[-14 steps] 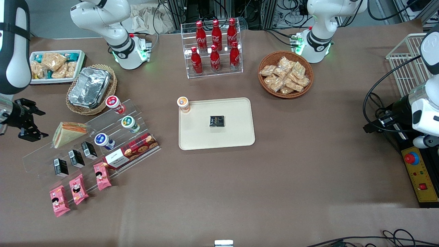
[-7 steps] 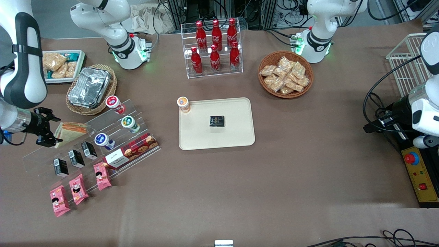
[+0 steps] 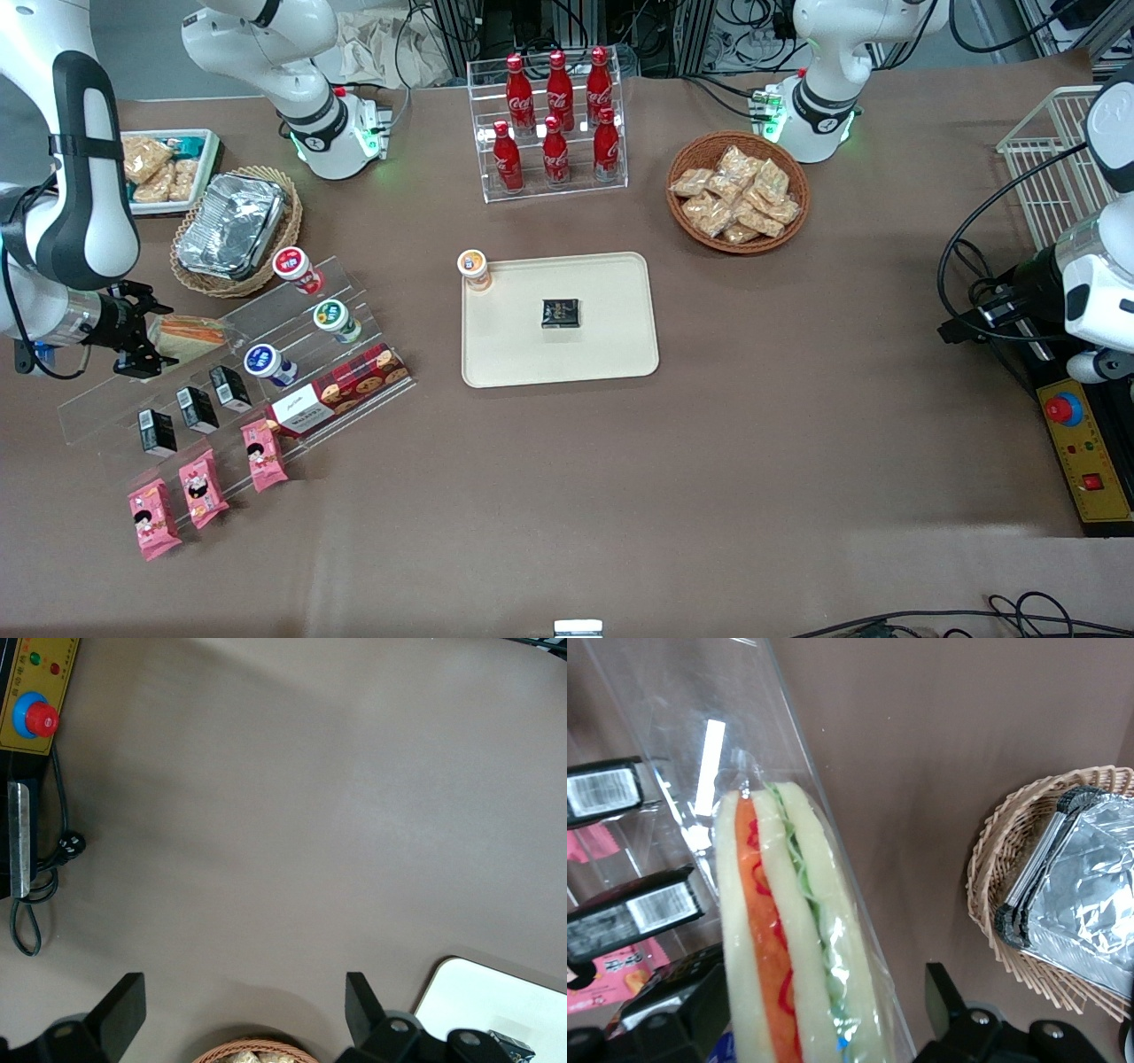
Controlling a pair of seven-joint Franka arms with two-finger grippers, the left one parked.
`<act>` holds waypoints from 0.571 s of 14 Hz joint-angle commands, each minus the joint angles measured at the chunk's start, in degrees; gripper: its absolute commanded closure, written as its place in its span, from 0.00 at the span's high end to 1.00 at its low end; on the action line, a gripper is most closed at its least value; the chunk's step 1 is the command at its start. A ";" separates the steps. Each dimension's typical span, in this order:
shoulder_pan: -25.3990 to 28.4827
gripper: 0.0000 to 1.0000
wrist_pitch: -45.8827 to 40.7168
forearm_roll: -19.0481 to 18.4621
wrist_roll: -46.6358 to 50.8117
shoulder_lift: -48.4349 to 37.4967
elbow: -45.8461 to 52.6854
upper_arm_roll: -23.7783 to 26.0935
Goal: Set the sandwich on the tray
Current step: 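Close the right gripper on the plastic-wrapped triangular sandwich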
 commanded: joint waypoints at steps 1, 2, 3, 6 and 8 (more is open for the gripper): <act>-0.38 0.14 1.34 1.17 -2.60 -0.58 -1.06 0.16; -0.12 0.00 1.61 1.95 -1.99 -0.32 -0.89 0.16; 0.41 0.01 2.30 3.62 -0.33 0.38 -0.62 0.42; -0.03 0.00 3.01 6.62 -0.30 0.39 -0.27 0.34; -0.03 0.00 2.58 6.62 -4.60 -0.84 -0.18 0.42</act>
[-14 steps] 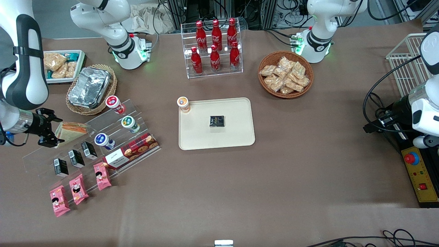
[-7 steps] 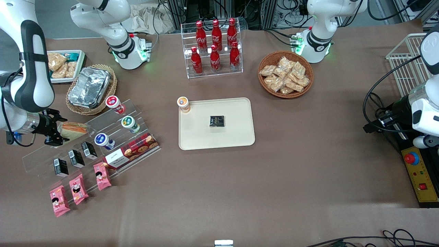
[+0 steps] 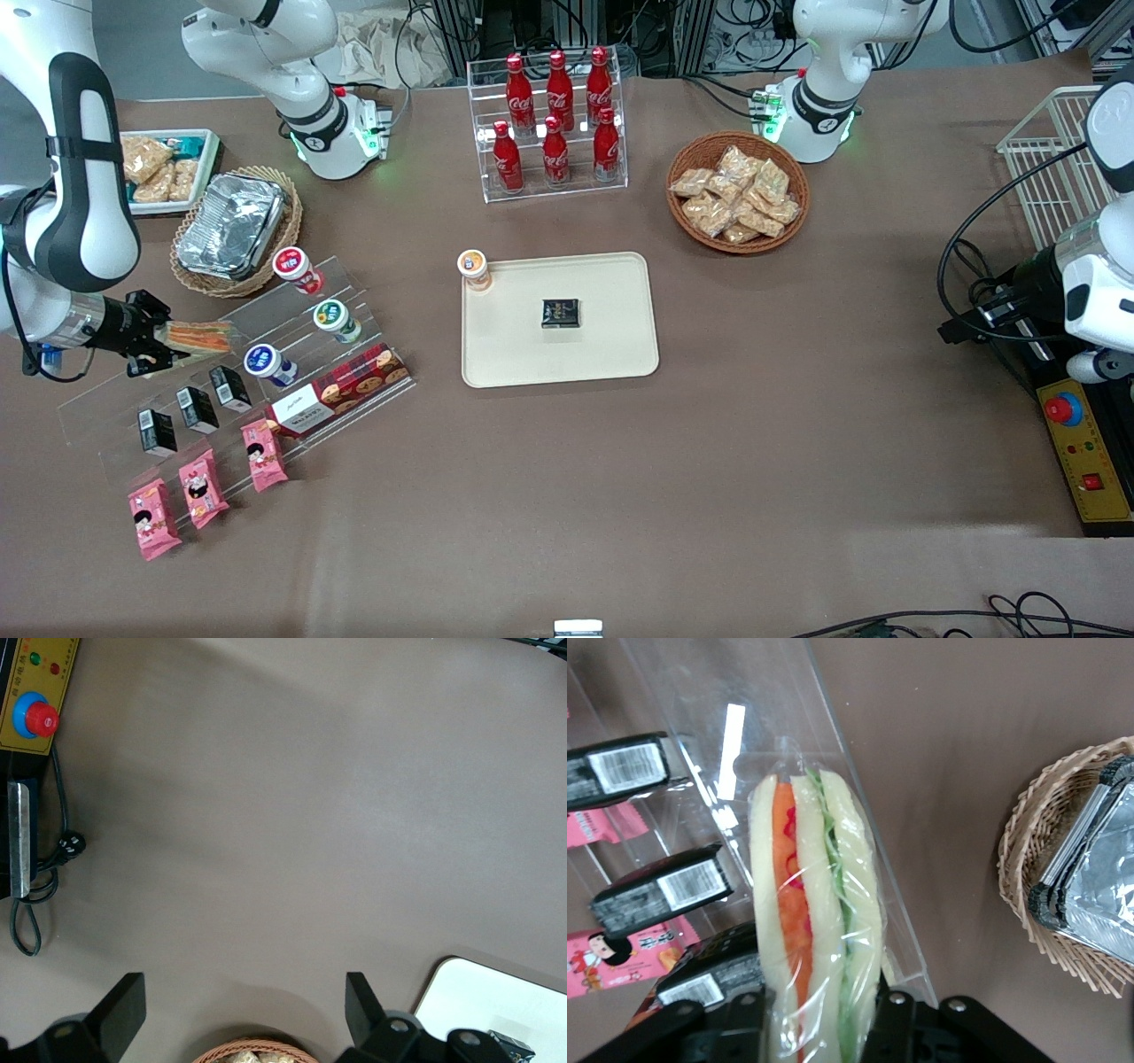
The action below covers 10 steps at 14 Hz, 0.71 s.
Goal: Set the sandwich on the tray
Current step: 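Close the right gripper on the plastic-wrapped triangular sandwich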
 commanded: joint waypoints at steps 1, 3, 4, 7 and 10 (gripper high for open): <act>-0.07 0.00 0.26 1.81 -5.15 -1.47 0.09 0.22; -0.16 0.00 0.00 1.72 -7.52 -2.88 1.23 0.13; -0.16 0.00 -0.09 1.72 -13.20 -3.23 2.45 0.04; 0.45 0.00 -0.88 -0.98 -24.22 -7.27 3.69 0.48; 1.33 0.00 -4.03 -6.16 -30.03 -9.56 6.40 3.46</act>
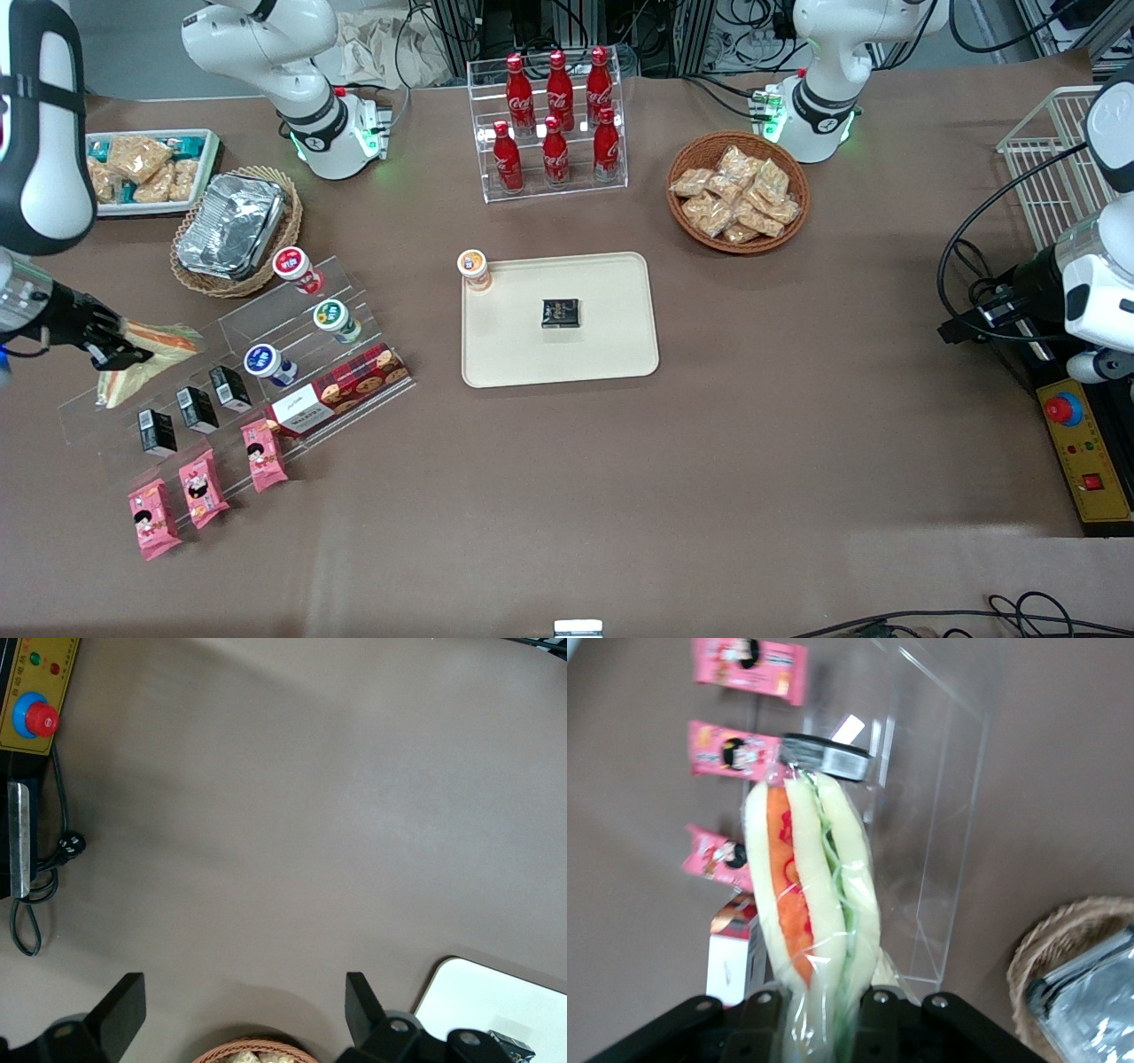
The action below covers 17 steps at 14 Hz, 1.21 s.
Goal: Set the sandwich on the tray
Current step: 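Close the right gripper on the plastic-wrapped triangular sandwich, then lift the sandwich up off the rack with the right gripper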
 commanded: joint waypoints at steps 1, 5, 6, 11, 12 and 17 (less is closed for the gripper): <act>0.84 0.00 -6.12 -4.58 -2.36 -1.56 4.59 3.88; 2.68 0.00 -14.14 -5.55 -5.06 -1.02 9.71 8.64; 4.17 0.00 -15.37 -5.56 -9.35 -1.03 10.49 9.25; 11.91 0.00 -16.88 -5.91 -22.01 -0.94 12.52 9.52; 12.00 0.00 -16.61 -5.65 -26.66 -0.68 12.61 9.61; 15.95 0.00 -14.25 -5.73 -49.16 5.64 16.03 10.23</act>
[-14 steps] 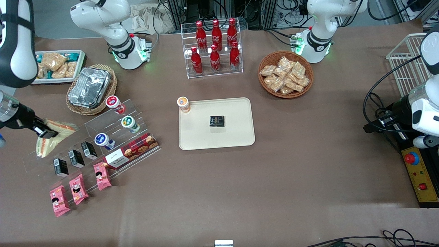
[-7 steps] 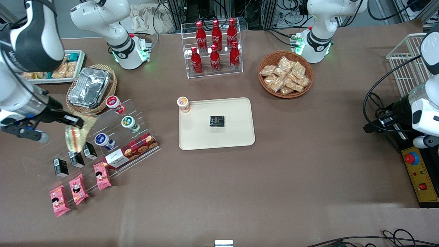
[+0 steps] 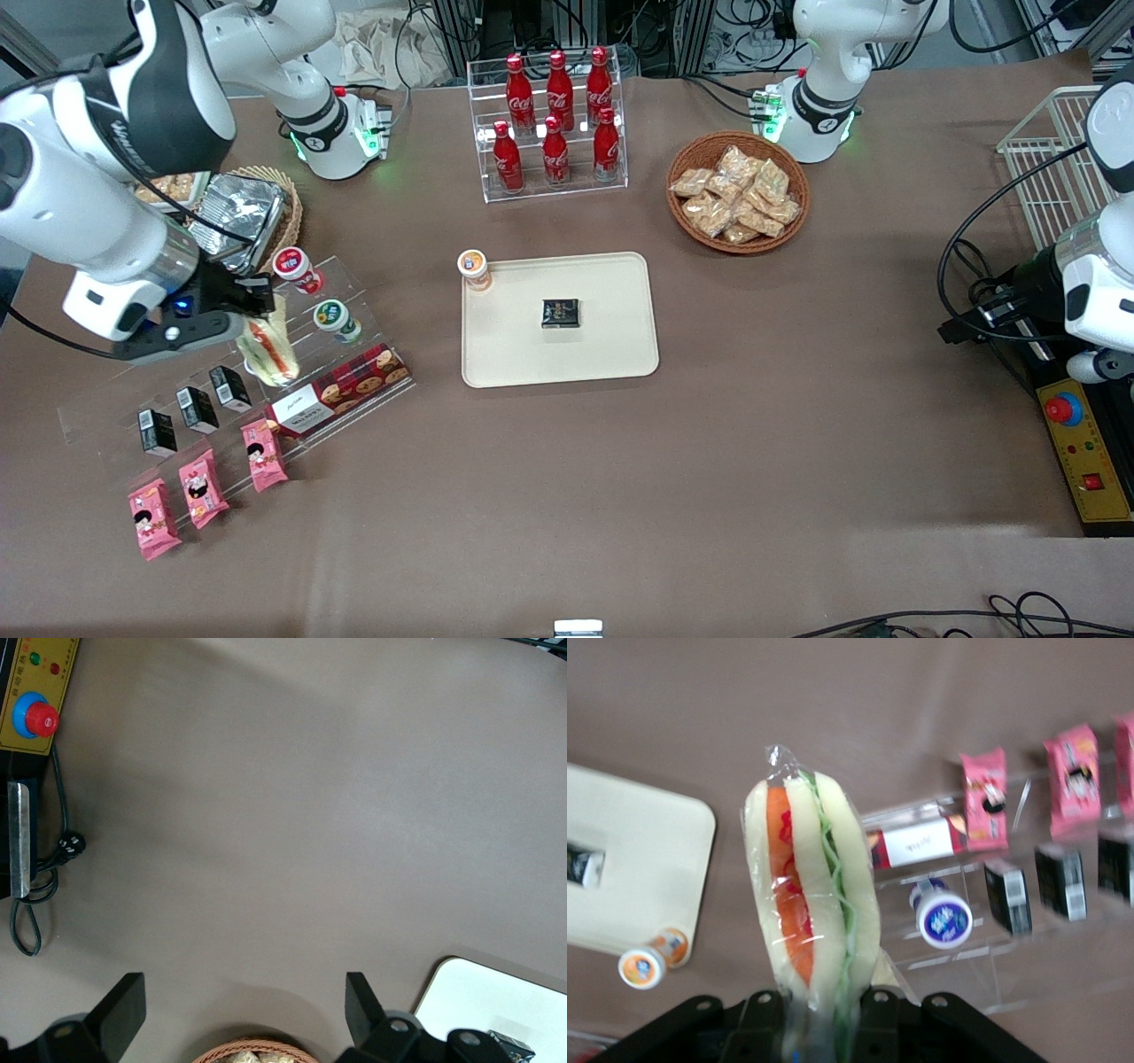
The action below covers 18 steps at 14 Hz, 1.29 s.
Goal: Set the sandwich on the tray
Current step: 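Lift the sandwich up off the rack with the right gripper, then carry the sandwich over the cream tray beside the black packet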
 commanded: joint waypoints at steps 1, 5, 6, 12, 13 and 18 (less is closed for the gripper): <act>1.89 0.00 1.47 -0.20 -11.79 5.66 4.38 -0.16; 6.19 0.00 4.82 4.28 -23.93 11.90 6.05 0.37; 7.16 0.00 4.82 5.77 -26.57 14.44 7.36 0.37; 19.10 0.00 12.45 7.90 -29.85 24.20 9.66 0.19; 21.47 0.00 14.30 7.20 -30.63 25.09 9.66 0.19; 27.11 0.00 20.44 7.63 -30.81 30.10 9.40 0.28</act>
